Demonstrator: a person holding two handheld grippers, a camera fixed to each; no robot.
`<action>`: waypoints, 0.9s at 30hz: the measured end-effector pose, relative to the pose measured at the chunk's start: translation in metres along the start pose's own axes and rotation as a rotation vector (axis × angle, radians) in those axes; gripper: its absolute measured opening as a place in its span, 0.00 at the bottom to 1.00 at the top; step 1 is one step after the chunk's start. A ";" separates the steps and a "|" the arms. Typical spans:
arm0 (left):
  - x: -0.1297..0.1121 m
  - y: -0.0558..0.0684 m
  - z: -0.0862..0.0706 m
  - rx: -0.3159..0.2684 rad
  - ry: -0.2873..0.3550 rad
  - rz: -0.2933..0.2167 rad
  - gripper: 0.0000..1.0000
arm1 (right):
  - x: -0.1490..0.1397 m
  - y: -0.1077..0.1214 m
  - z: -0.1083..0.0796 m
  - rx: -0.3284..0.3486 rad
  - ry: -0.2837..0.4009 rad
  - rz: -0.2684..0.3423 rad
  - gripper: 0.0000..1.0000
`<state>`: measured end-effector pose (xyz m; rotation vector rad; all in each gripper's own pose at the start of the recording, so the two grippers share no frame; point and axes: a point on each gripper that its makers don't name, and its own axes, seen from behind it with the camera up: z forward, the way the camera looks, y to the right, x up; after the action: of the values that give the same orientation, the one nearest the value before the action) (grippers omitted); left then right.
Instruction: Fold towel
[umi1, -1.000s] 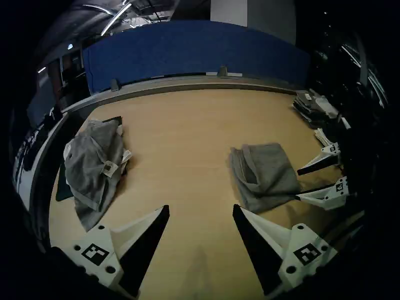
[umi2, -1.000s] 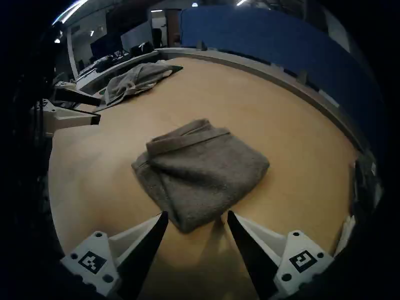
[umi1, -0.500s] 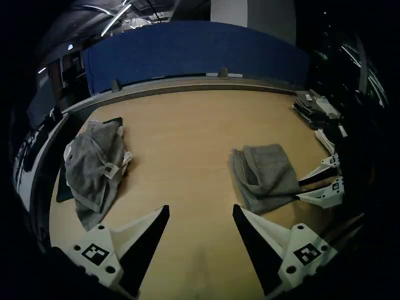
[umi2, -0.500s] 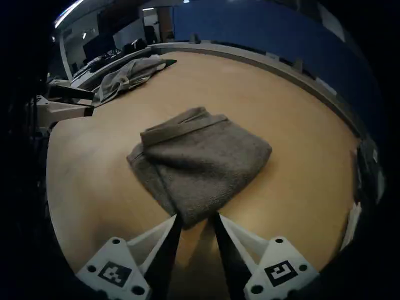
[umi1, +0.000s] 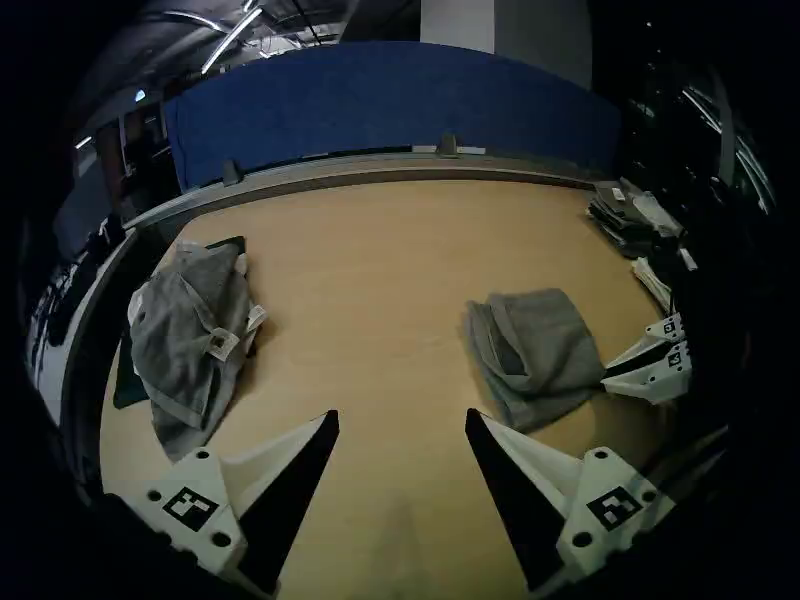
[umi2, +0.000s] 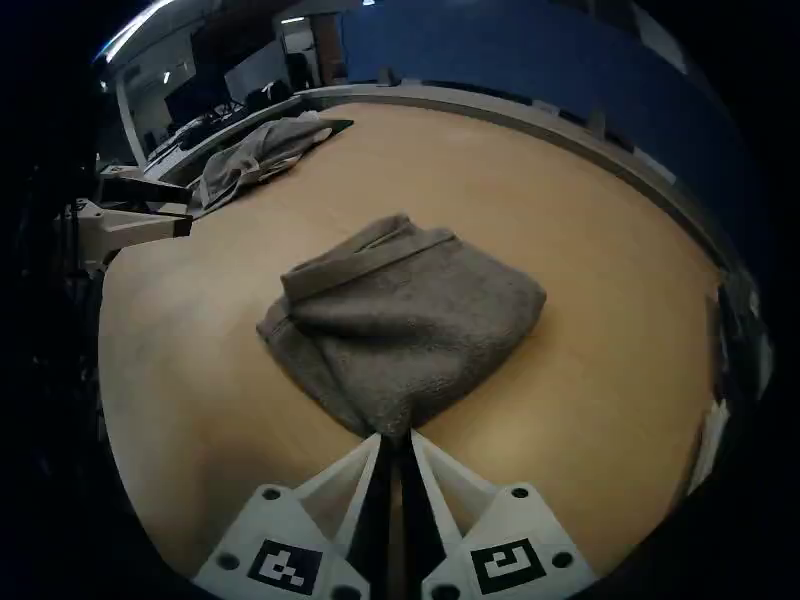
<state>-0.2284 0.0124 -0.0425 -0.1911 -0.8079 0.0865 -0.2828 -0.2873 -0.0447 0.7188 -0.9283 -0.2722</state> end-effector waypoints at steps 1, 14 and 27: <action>0.000 0.000 0.000 0.000 0.000 0.000 0.94 | 0.001 0.000 0.000 0.000 0.002 -0.001 0.05; 0.004 -0.001 0.001 0.001 0.004 0.000 0.94 | 0.040 0.008 -0.027 -0.029 0.106 -0.073 0.04; 0.018 0.004 0.001 0.001 0.027 0.006 0.94 | 0.108 0.016 -0.087 -0.057 0.271 -0.162 0.04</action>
<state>-0.2170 0.0188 -0.0294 -0.1933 -0.7805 0.0894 -0.1510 -0.2917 0.0006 0.7584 -0.6037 -0.3333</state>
